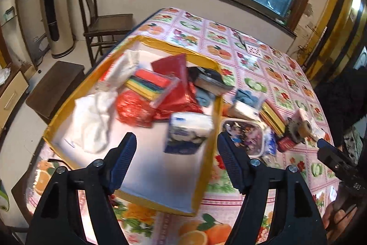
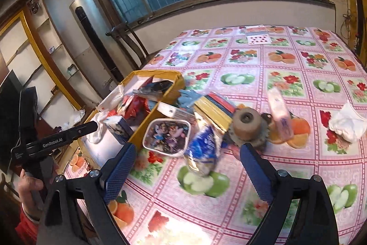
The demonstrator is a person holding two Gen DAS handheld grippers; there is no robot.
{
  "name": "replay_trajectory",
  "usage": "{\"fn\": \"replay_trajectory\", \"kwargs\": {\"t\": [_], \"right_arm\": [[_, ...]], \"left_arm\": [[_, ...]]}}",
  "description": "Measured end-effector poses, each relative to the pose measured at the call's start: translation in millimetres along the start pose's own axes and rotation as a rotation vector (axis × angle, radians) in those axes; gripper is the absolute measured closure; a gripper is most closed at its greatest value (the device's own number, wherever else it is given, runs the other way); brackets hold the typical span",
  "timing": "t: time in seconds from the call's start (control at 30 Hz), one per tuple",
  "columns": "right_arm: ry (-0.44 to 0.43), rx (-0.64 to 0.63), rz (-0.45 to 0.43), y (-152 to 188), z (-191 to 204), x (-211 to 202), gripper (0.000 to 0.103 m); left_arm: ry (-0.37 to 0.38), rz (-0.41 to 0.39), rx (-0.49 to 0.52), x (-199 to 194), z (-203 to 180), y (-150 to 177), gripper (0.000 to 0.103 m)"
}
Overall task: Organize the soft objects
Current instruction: 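Move both grippers back to the pile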
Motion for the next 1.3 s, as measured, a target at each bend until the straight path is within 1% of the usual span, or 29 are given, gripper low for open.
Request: {"fn": "replay_trajectory", "kwargs": {"t": [0.1,0.17,0.3,0.37,0.4,0.43,0.5,0.53,0.63,0.77,0.87,0.97,1.13,1.17,1.23,1.27,1.3], "right_arm": [[0.016,0.03,0.045,13.9,-22.8,3.9,0.01],[-0.002,0.055,0.06,21.2,-32.8,6.5,0.01],[-0.075,0.134,0.105,28.7,-46.5,24.4,0.01],[-0.093,0.159,0.114,27.9,-46.7,36.2,0.012],[-0.096,0.163,0.122,26.2,-46.0,41.7,0.015],[-0.09,0.166,0.133,24.6,-45.1,47.4,0.018],[-0.085,0.179,0.152,21.0,-44.3,59.0,0.02],[-0.098,0.184,0.16,19.5,-43.4,63.5,0.02],[-0.085,0.184,0.16,15.6,-39.1,69.6,0.02],[-0.074,0.167,0.174,12.1,-32.5,77.1,0.02],[-0.064,0.148,0.185,12.2,-26.4,82.3,0.02],[-0.06,0.13,0.189,12.5,-20.9,85.9,0.02],[-0.05,0.128,0.196,11.7,-18.8,94.6,0.02],[-0.041,0.123,0.193,11.2,-18.0,95.5,0.02],[-0.037,0.123,0.186,9.7,-16.5,97.0,0.019],[-0.032,0.12,0.187,8.9,-15.3,98.3,0.019],[-0.02,0.116,0.187,7.8,-14.9,99.4,0.019]], "left_arm": [[0.039,0.047,0.068,11.8,-44.4,7.7,0.03],[0.079,0.088,0.095,20.7,-67.0,11.5,0.03],[0.054,0.121,0.135,37.7,-98.8,12.1,0.03],[0.041,0.14,0.129,45.6,-102.7,9.7,0.03],[0.035,0.148,0.116,50.5,-101.7,7.7,0.03],[0.033,0.162,0.102,56.4,-99.6,4.9,0.03],[0.034,0.196,0.081,67.0,-96.1,1.9,0.03],[0.045,0.213,0.075,71.6,-95.3,1.2,0.03],[0.073,0.246,0.056,81.3,-92.1,-1.4,0.03],[0.054,0.234,0.051,86.3,-93.3,-13.8,0.03],[0.06,0.27,0.061,96.2,-96.7,-19.2,0.03],[0.086,0.3,0.055,102.8,-98.3,-21.3,0.03],[0.079,0.301,0.07,105.4,-102.8,-22.7,0.03],[0.095,0.3,0.059,105.1,-102.4,-24.1,0.03],[0.181,0.306,0.041,104.7,-104.2,-26.9,0.03],[0.199,0.314,0.048,105.3,-106.6,-27.1,0.03],[0.187,0.32,0.065,106.9,-109.9,-27.5,0.03]]}}
Point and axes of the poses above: each gripper's, at about its wrist camera, not at the fingertips, and x roughly the way its jaws point, z to its left, y to its underside, the point moved 1 cm from there along x, roughly the way its jaws point, and after that the axes turned 6 degrees about z, right-handed, at the moved point
